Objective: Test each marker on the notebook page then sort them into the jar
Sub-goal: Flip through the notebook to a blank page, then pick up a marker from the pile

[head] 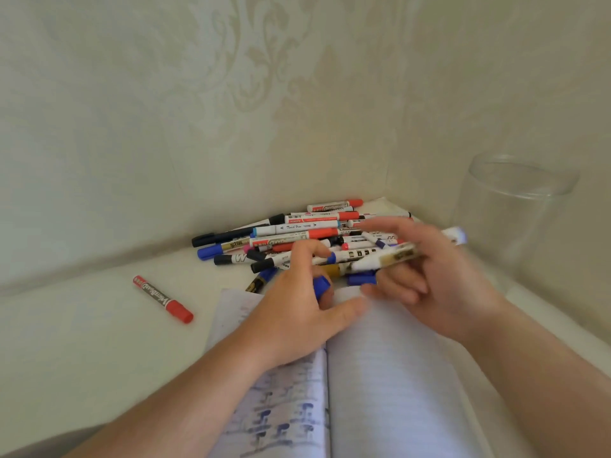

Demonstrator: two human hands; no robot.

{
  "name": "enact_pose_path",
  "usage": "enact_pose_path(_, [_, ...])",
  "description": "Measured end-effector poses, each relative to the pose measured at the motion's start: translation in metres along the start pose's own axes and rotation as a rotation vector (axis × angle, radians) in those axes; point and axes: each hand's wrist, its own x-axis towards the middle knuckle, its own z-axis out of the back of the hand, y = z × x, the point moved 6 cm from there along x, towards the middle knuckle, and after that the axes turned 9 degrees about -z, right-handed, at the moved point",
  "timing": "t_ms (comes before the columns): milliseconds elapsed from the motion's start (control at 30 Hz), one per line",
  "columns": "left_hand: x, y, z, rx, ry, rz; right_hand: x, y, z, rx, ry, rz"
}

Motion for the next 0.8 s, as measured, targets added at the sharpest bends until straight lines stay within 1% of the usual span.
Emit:
enact_pose_path(33, [-0.001, 0.002, 0.000, -0.042, -0.003, 0.012, -0.002, 0.007, 0.006, 0.037, -0.024, 0.089])
enact_pose_path(67, [-0.002, 0.003, 0.000, -0.065, 0.003, 0.016, -0.005, 0.014, 0.012, 0.010, -0.066, 0.196])
enact_pose_path(100, [-0.002, 0.004, 0.000, -0.063, 0.009, 0.018, -0.008, 0.018, 0.014, -0.105, -0.101, 0.294])
enact_pose_path(133, [-0.002, 0.005, -0.001, -0.041, 0.011, 0.021, -0.011, 0.018, 0.013, -0.319, -0.140, 0.361])
enact_pose_path(167, [-0.002, 0.006, -0.002, -0.009, 0.013, 0.026, -0.010, 0.011, 0.009, -0.562, -0.145, 0.366])
enact_pose_path(200, [-0.001, 0.006, -0.003, 0.018, 0.019, 0.028, -0.006, 0.001, 0.004, -0.746, -0.096, 0.333])
enact_pose_path(233, [-0.001, 0.005, -0.004, 0.029, 0.028, 0.031, -0.005, -0.006, -0.002, -0.818, -0.039, 0.260])
enact_pose_path(267, [0.000, 0.005, -0.005, 0.027, 0.035, 0.032, -0.002, -0.011, -0.006, -0.769, 0.016, 0.206])
enact_pose_path(300, [0.000, 0.004, -0.005, 0.026, 0.042, 0.031, -0.001, -0.011, -0.007, -0.684, 0.031, 0.177])
enact_pose_path(400, [0.001, 0.004, -0.004, 0.046, 0.062, 0.047, -0.001, -0.003, 0.001, -0.458, -0.064, 0.180])
enact_pose_path(467, [0.001, 0.002, -0.005, 0.090, 0.088, 0.055, -0.002, -0.001, 0.003, -0.361, -0.085, 0.209])
enact_pose_path(533, [0.001, -0.004, -0.005, 0.168, 0.186, 0.037, -0.004, -0.002, 0.002, -0.247, -0.055, 0.200])
enact_pose_path(567, [0.000, -0.007, -0.004, 0.195, 0.272, 0.043, -0.003, -0.003, 0.004, -0.185, -0.044, 0.171])
enact_pose_path(633, [-0.009, -0.007, 0.003, 0.242, 0.468, 0.107, -0.001, -0.008, 0.007, -0.057, -0.040, 0.065])
enact_pose_path(700, [-0.020, -0.003, 0.013, 0.344, 0.593, 0.142, 0.002, -0.009, 0.007, -0.005, -0.021, -0.027])
enact_pose_path(733, [-0.024, -0.001, 0.017, 0.399, 0.609, 0.132, 0.003, -0.009, 0.008, -0.014, -0.012, -0.053])
enact_pose_path(800, [-0.028, -0.003, 0.015, 0.451, 0.576, 0.109, 0.003, -0.008, 0.009, -0.109, -0.033, -0.042])
